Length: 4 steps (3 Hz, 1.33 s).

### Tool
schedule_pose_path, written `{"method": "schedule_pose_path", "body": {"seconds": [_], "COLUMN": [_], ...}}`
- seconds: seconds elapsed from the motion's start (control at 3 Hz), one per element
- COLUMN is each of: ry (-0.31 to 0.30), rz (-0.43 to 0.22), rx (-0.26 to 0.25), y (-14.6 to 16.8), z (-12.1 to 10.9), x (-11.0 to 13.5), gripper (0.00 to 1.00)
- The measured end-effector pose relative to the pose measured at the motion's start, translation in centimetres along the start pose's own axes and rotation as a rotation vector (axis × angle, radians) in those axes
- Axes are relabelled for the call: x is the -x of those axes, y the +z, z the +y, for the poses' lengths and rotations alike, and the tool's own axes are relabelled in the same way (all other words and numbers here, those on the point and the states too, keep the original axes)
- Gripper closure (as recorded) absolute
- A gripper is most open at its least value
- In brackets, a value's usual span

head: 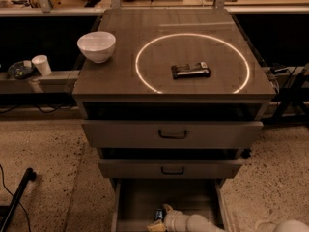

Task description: Pick redbull can from bottom drawer and place on counter

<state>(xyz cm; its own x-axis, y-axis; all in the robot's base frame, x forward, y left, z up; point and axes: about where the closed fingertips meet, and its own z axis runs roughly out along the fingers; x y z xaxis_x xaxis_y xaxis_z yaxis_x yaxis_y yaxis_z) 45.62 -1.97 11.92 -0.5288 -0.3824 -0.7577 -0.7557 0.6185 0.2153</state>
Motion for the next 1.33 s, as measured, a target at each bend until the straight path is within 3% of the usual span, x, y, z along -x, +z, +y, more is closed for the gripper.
{"method": "schedule_pose_path", "body": {"seconds": [0.67,1.33], "ry": [-0.009,-0.025], "rz": [0.021,0.051], "rx": [-0.004,0.004], "y": [-0.10,0.76], "z": [0.16,0.74], "x": [0.07,-0.91], "gripper": [0.06,0.06]}}
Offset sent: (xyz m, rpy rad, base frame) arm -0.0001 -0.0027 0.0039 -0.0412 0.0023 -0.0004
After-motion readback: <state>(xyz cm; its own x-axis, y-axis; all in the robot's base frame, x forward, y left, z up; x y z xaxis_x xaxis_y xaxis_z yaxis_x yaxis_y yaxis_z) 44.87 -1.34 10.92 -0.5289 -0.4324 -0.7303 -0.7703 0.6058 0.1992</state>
